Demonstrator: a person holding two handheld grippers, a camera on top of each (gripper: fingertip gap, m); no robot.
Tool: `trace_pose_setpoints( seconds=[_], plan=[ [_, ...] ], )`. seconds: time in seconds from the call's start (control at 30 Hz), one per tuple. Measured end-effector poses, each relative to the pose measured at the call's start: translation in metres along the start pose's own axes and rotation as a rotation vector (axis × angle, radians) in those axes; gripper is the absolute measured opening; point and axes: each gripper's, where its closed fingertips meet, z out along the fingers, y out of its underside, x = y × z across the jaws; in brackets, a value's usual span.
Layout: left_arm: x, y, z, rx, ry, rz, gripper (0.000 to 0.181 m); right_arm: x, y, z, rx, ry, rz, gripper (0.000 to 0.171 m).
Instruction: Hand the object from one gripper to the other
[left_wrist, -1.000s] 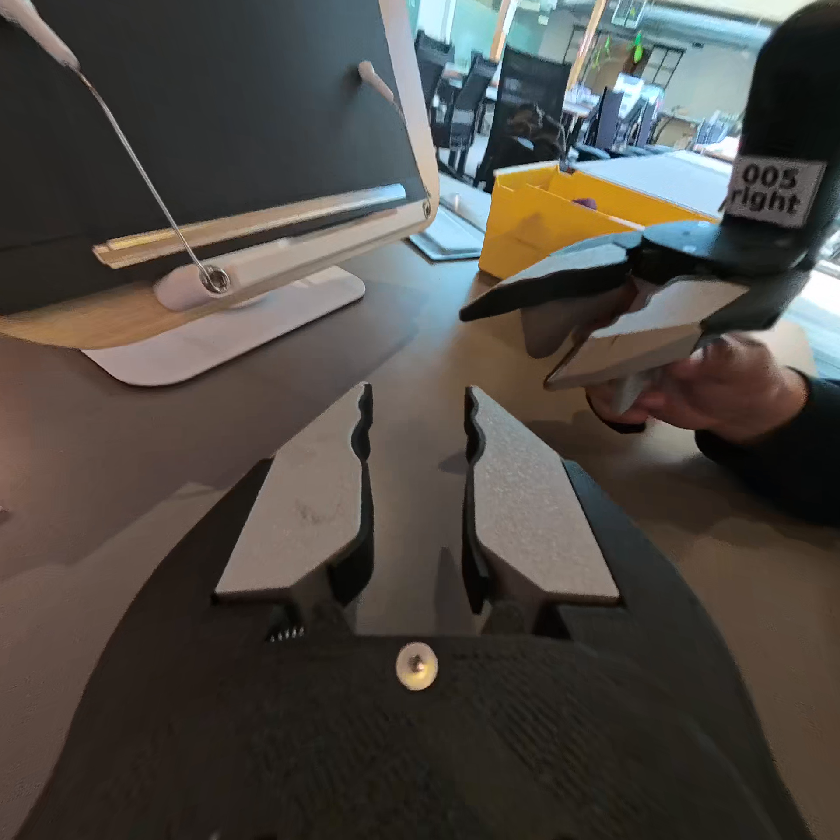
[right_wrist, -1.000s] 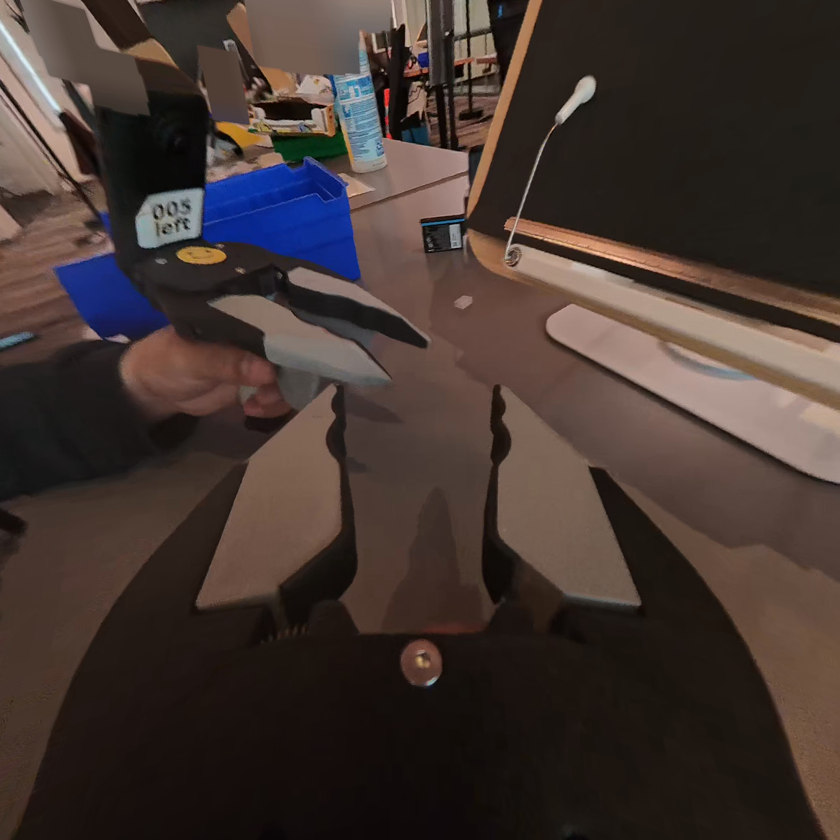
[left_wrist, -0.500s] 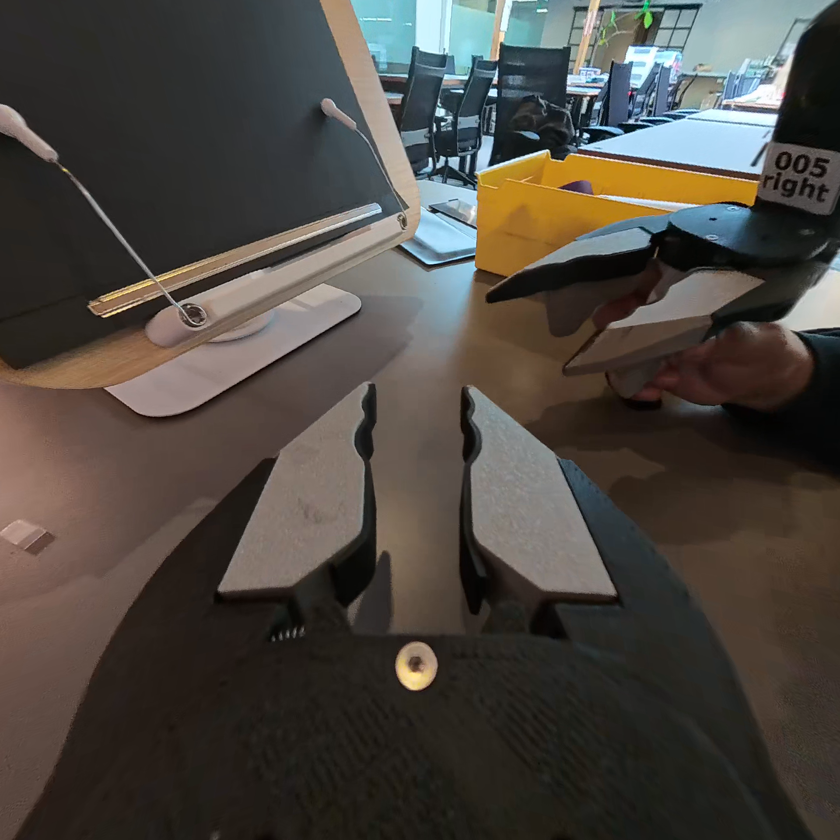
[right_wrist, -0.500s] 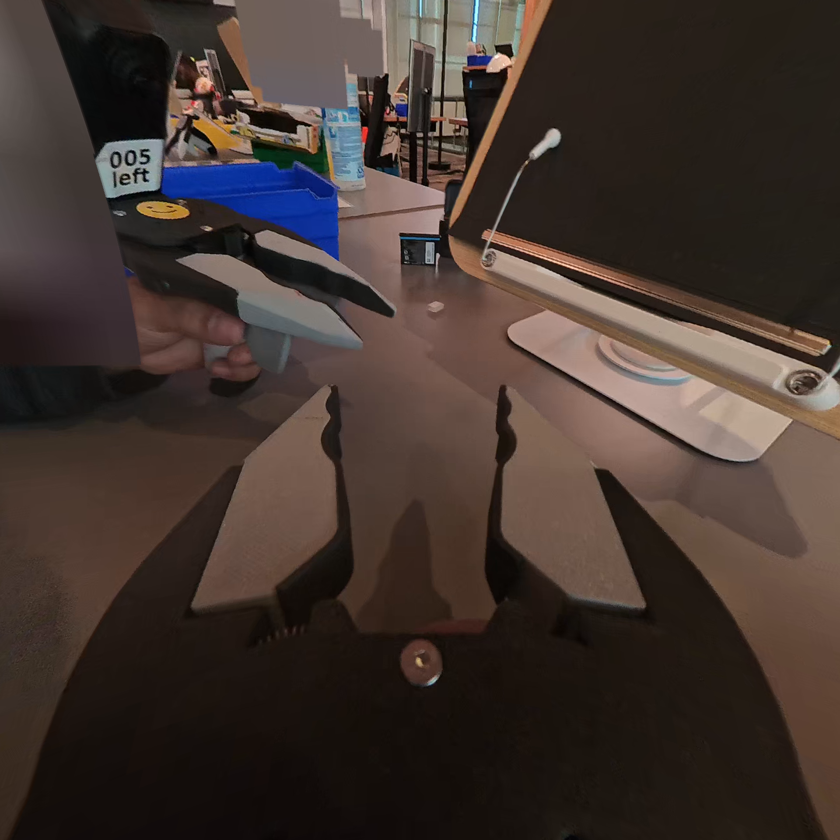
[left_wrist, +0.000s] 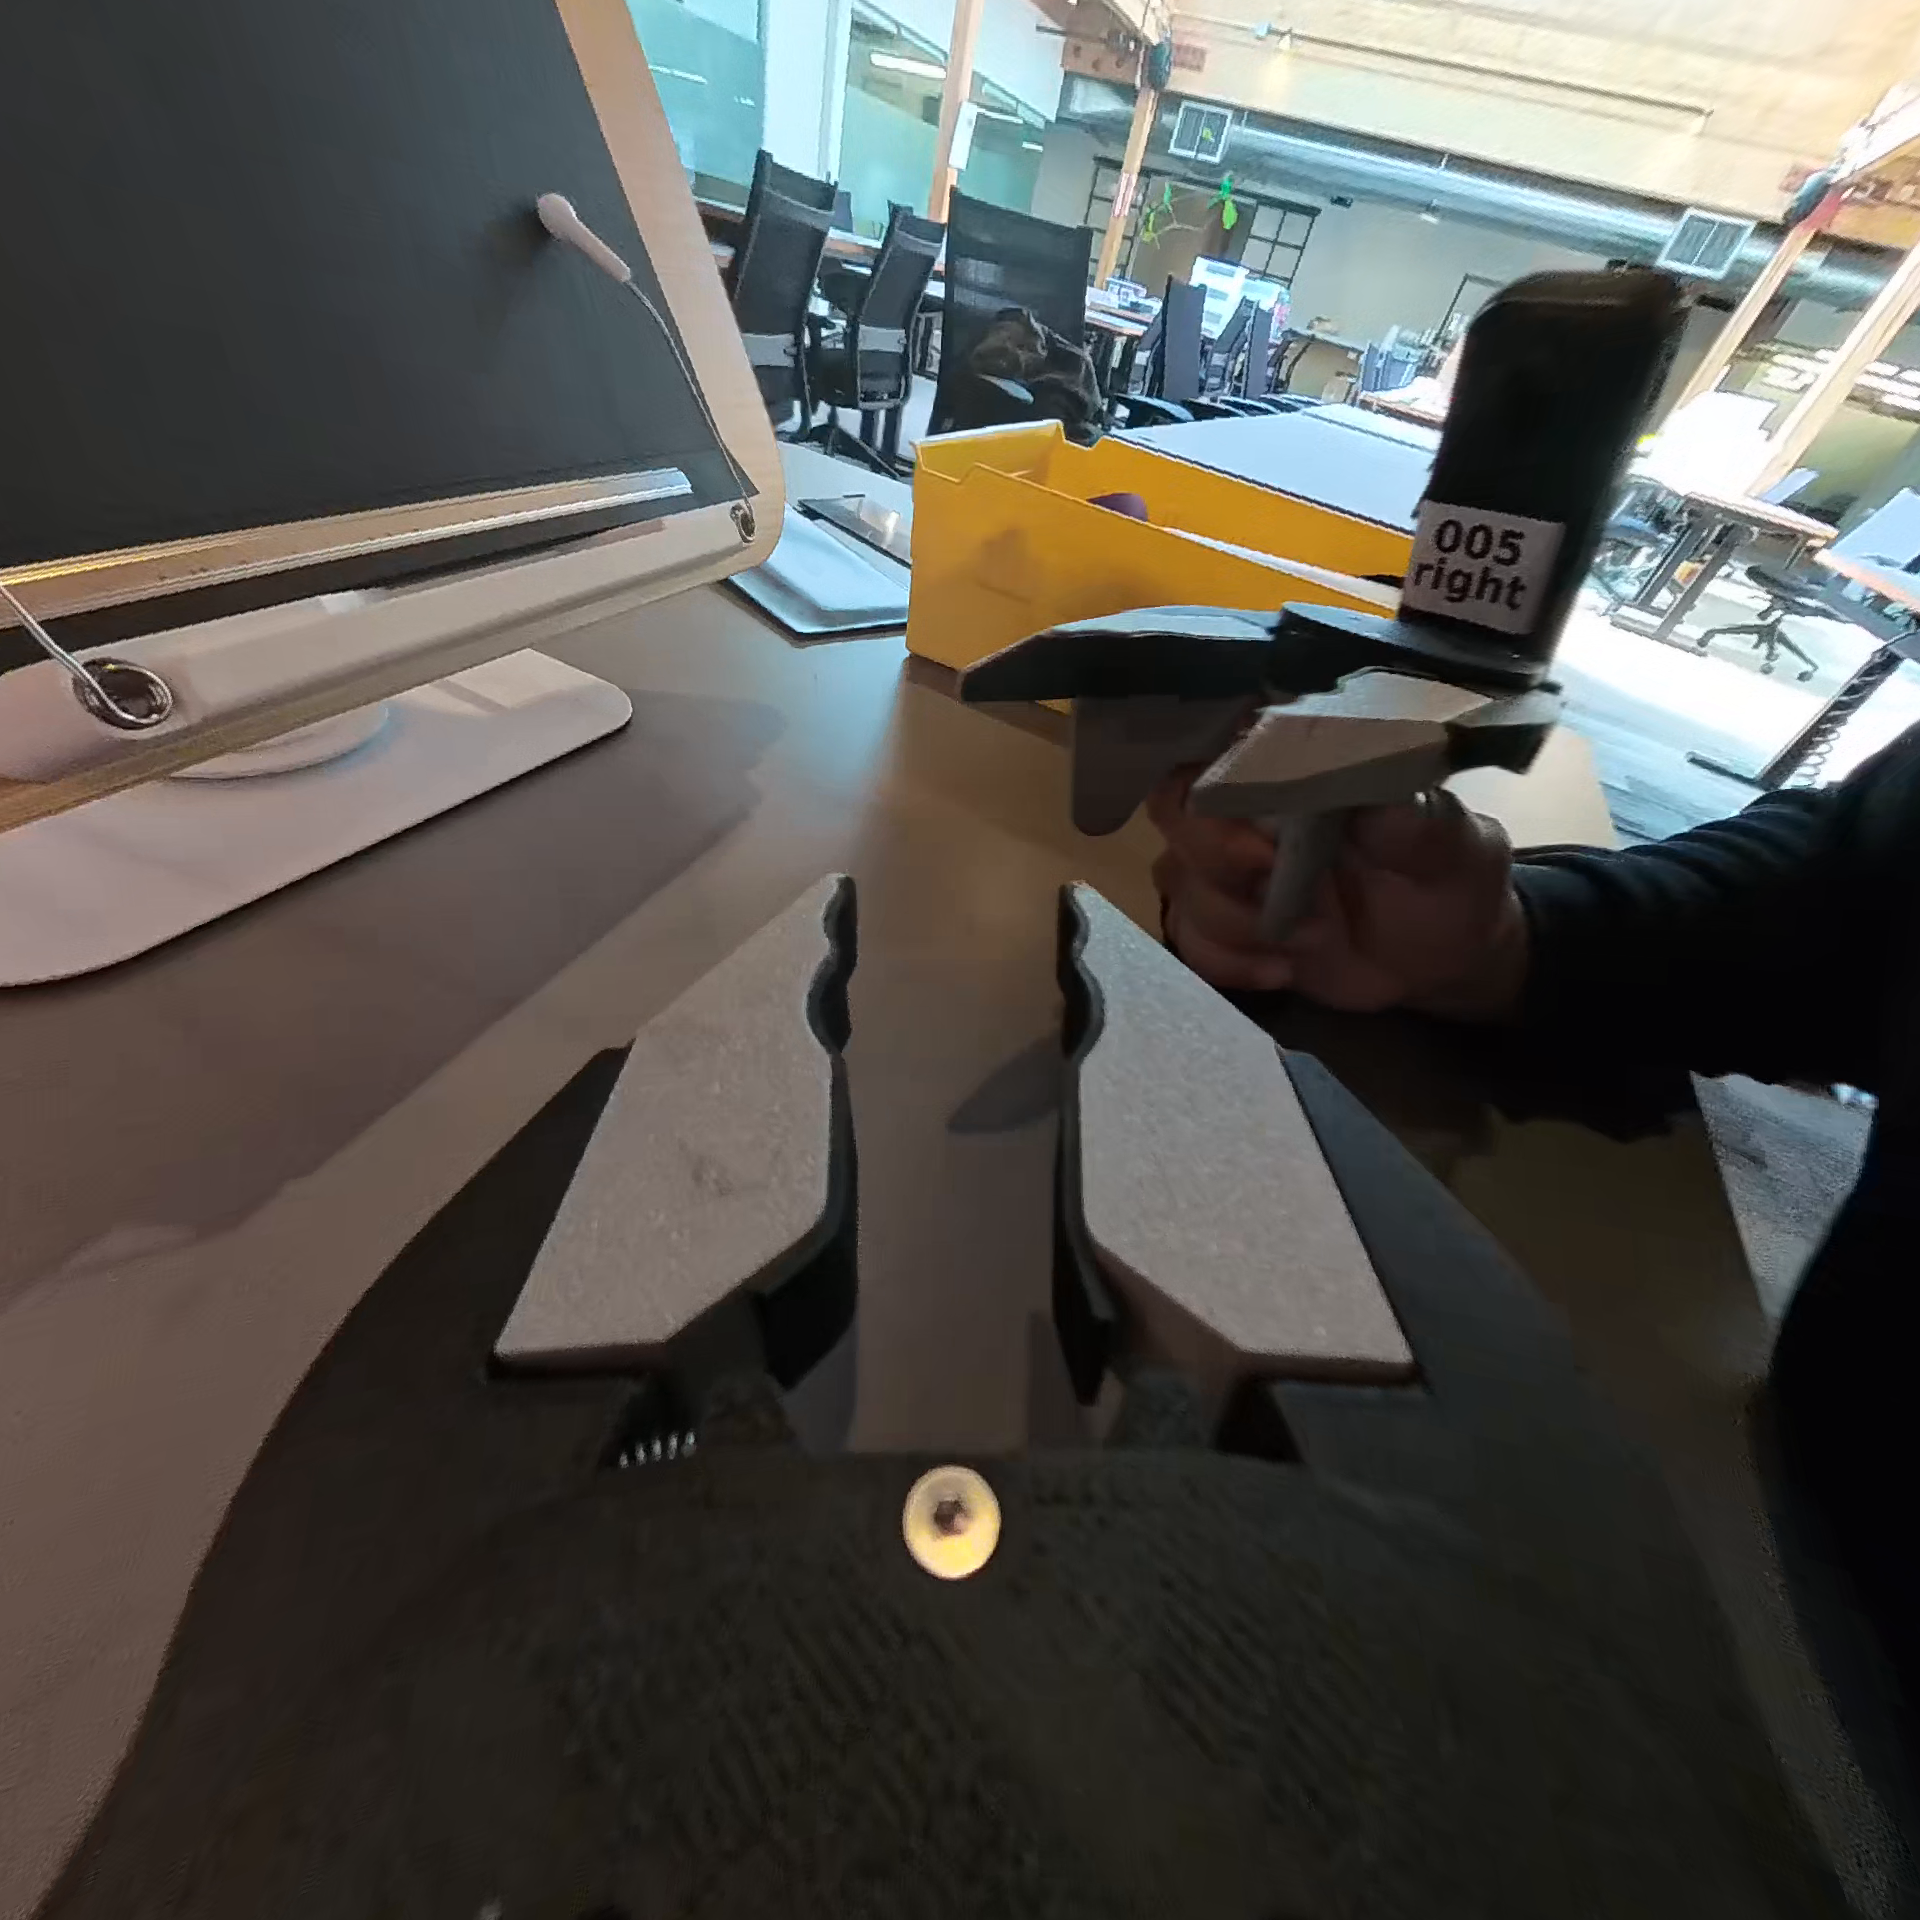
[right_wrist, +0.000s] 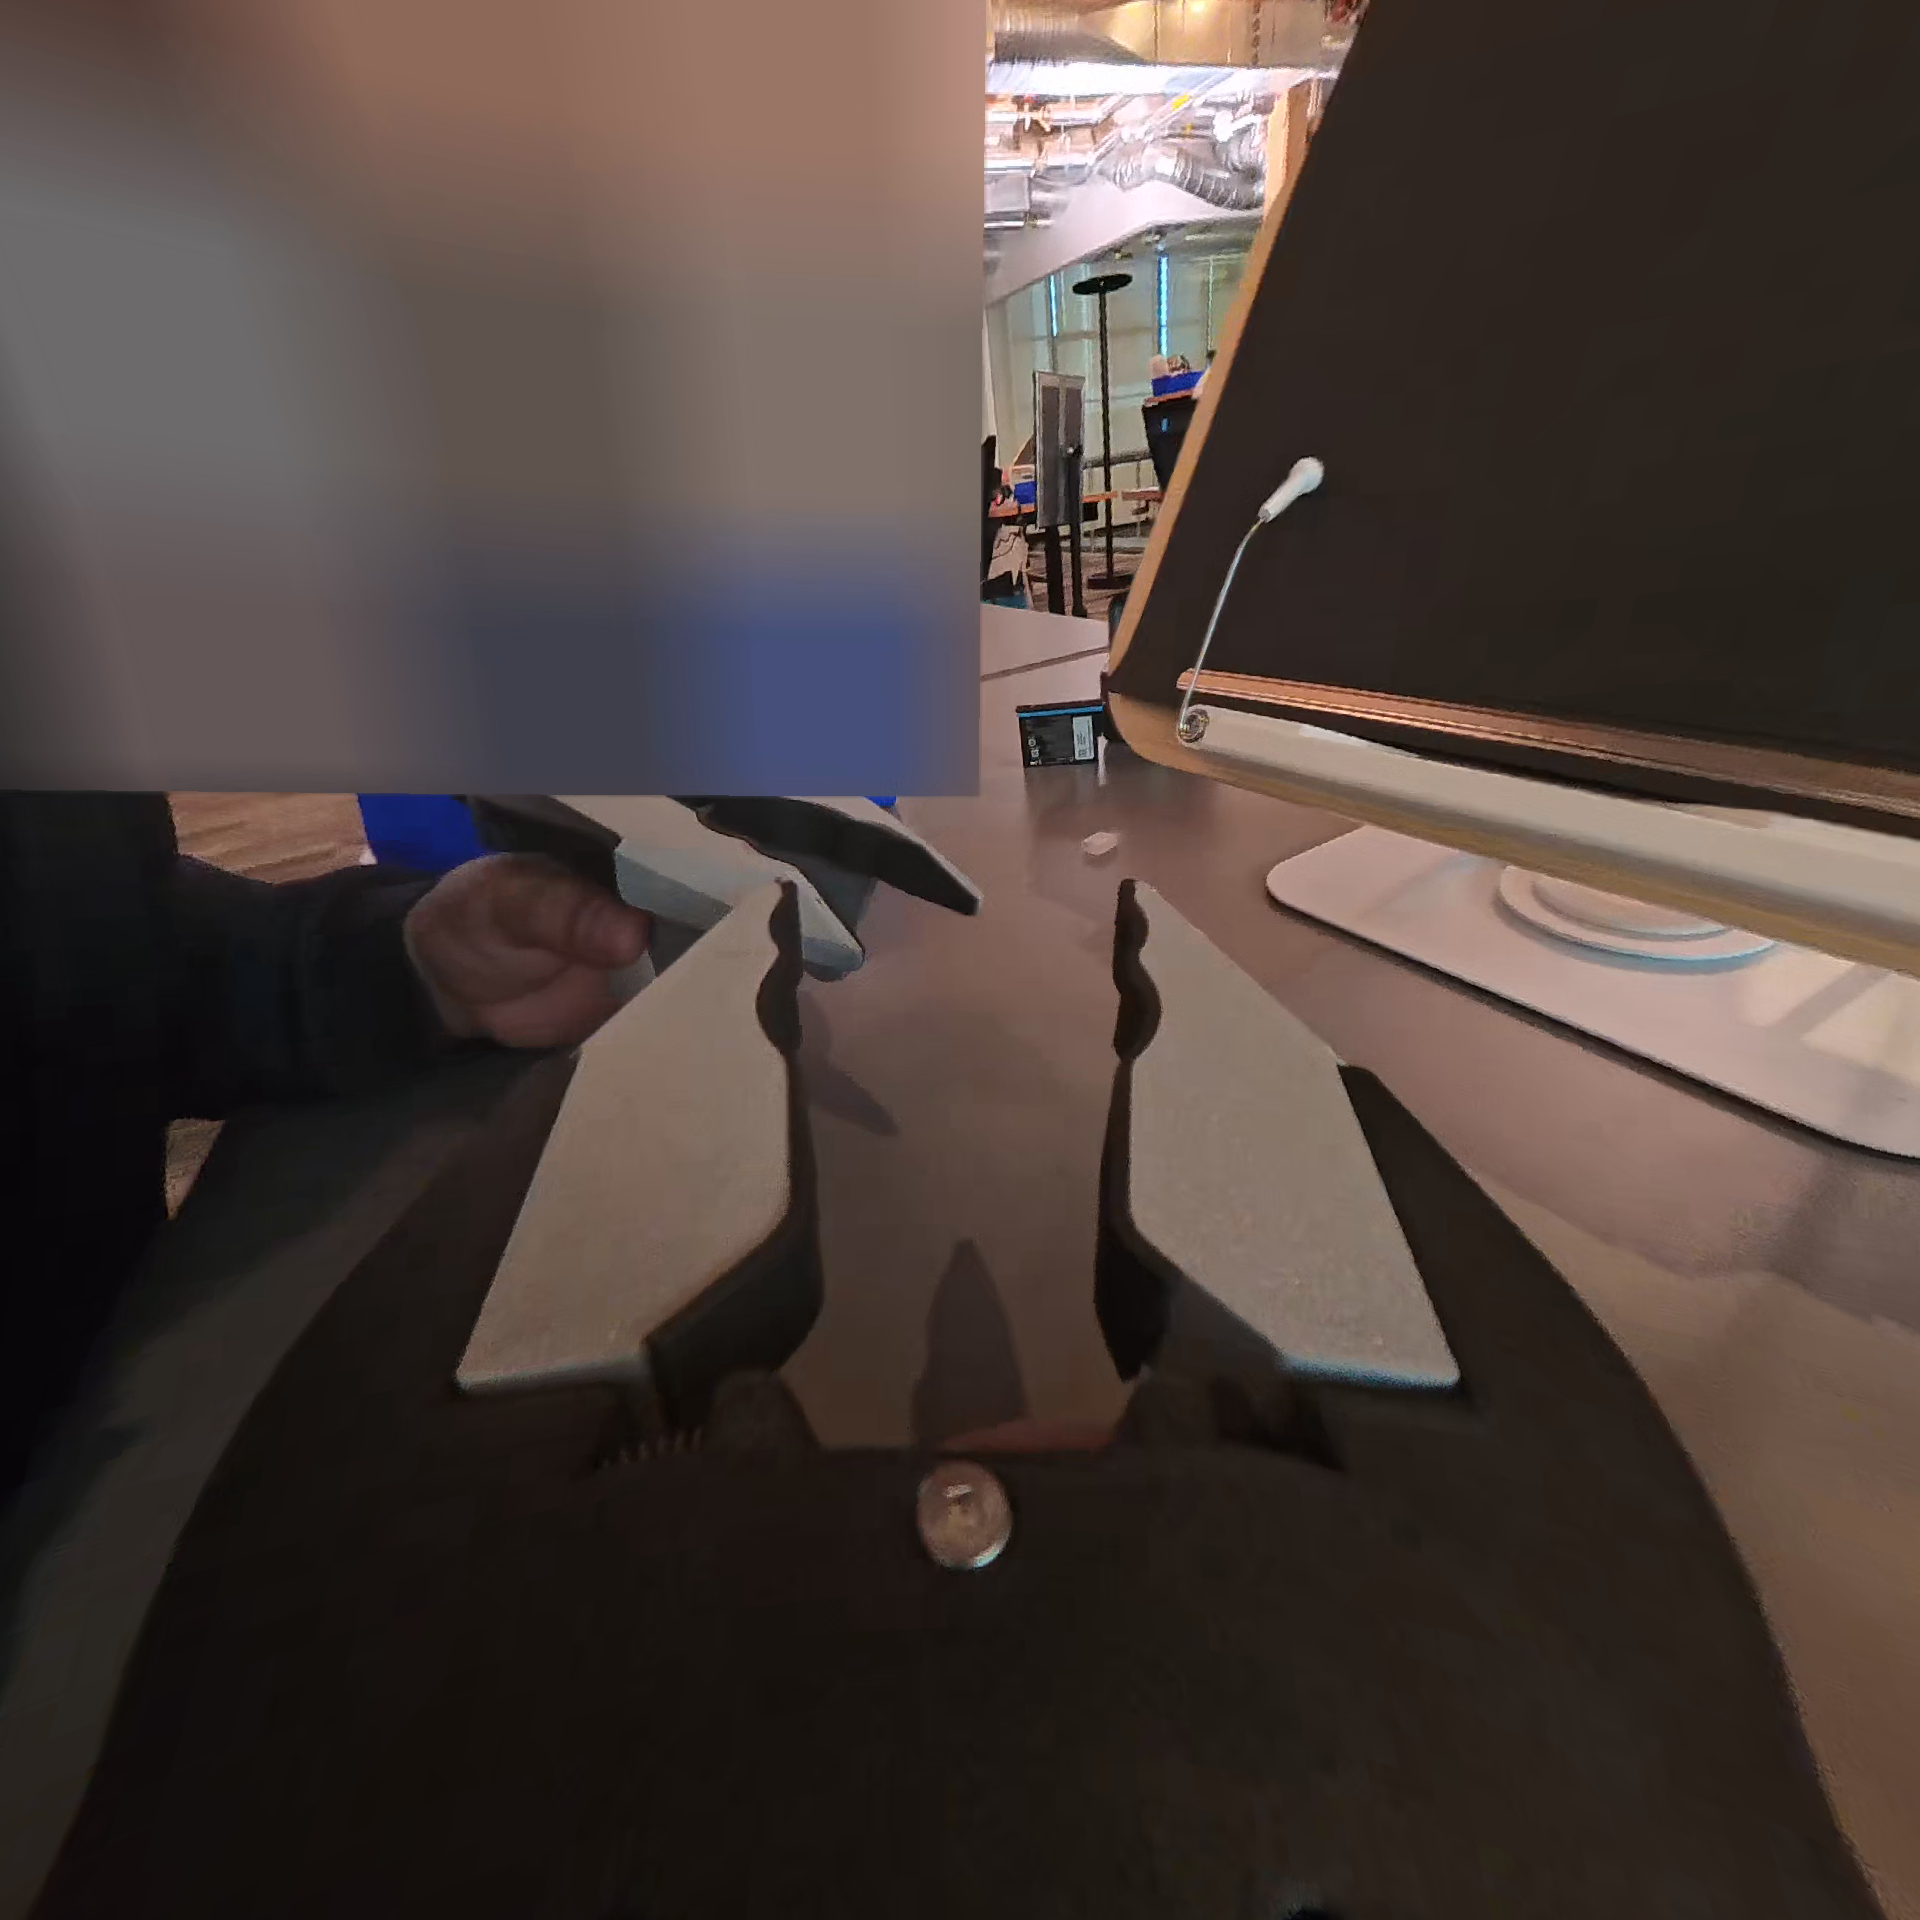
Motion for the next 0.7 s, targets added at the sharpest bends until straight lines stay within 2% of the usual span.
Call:
trace_pose_setpoints(
  seconds=[0.13,0.3,0.4,0.5,0.57,0.63,0.7],
  plan=[
    [0.001,0.004,0.001,-0.049,-0.048,0.094,0.037,-0.013,0.005,0.0,-0.037,-0.006,-0.107,0.056],
    [-0.002,-0.021,-0.014,0.016,-0.155,0.2,0.032,-0.011,0.005,-0.003,-0.06,-0.065,-0.046,0.057],
    [0.014,-0.034,-0.046,0.01,-0.222,0.217,0.039,0.011,-0.002,-0.015,-0.012,0.065,-0.117,0.057],
    [0.035,-0.062,-0.1,-0.036,-0.263,0.204,0.045,0.024,-0.004,-0.024,-0.005,0.162,-0.14,0.056],
    [0.03,-0.086,-0.154,-0.092,-0.337,0.196,0.05,0.029,-0.004,-0.028,-0.007,0.206,-0.138,0.055],
    [0.004,-0.104,-0.215,-0.156,-0.456,0.19,0.052,0.033,-0.005,-0.033,-0.008,0.244,-0.146,0.056],
    [-0.044,-0.105,-0.279,-0.226,-0.627,0.159,0.049,0.035,-0.006,-0.037,-0.002,0.274,-0.148,0.056]
  ],
)
